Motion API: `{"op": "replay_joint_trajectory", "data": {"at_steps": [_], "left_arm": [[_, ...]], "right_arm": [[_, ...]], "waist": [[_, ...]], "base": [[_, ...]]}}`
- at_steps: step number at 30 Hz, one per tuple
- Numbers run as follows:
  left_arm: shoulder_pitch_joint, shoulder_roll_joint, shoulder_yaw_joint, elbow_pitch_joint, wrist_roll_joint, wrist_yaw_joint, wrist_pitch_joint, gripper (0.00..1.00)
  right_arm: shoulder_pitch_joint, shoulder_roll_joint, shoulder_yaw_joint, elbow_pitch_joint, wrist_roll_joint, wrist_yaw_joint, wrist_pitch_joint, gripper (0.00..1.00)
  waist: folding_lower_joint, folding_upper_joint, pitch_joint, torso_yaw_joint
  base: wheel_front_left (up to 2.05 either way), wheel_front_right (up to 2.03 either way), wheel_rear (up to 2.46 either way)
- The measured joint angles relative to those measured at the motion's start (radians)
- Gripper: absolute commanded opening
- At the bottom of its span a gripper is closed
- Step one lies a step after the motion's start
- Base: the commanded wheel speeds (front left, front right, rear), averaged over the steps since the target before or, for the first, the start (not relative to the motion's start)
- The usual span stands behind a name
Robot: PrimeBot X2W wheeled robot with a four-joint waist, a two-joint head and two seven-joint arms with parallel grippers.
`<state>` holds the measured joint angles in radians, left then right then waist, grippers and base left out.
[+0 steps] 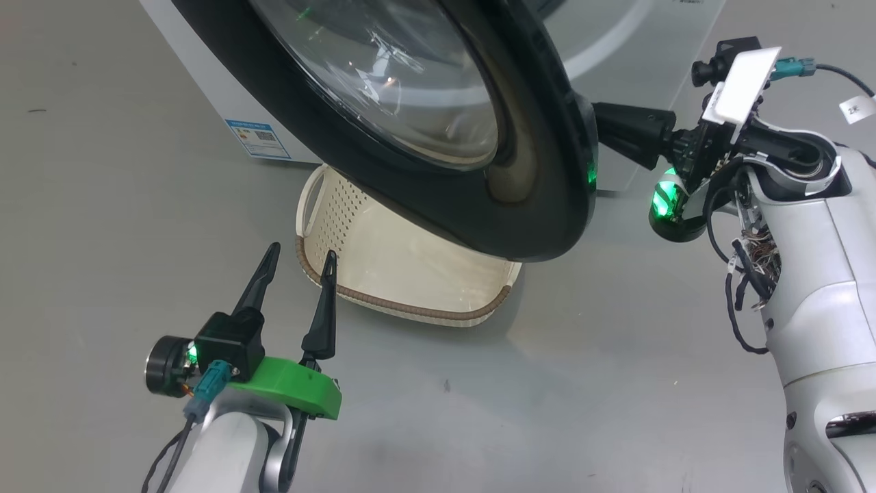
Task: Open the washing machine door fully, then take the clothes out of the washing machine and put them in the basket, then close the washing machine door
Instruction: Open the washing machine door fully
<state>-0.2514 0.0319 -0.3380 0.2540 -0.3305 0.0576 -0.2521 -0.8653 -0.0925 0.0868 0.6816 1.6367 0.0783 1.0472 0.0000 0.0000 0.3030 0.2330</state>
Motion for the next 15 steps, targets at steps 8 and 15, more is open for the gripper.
{"op": "replay_joint_trajectory", "data": {"at_steps": [8,15], "left_arm": [[0.033,0.001,-0.005,0.020,-0.004,0.000,0.000,1.00],[0.050,0.001,-0.011,0.029,-0.009,0.000,0.000,1.00]], "right_arm": [[0.079,0.013,0.035,-0.028,0.019,0.009,0.036,0.00],[0.142,0.019,0.060,-0.056,0.026,0.013,0.052,0.00]], "waist": [[0.0000,0.0000,-0.050,0.020],[0.0000,0.0000,-0.084,0.045]], "base": [[0.00,0.00,0.00],[0.00,0.00,0.00]]}}
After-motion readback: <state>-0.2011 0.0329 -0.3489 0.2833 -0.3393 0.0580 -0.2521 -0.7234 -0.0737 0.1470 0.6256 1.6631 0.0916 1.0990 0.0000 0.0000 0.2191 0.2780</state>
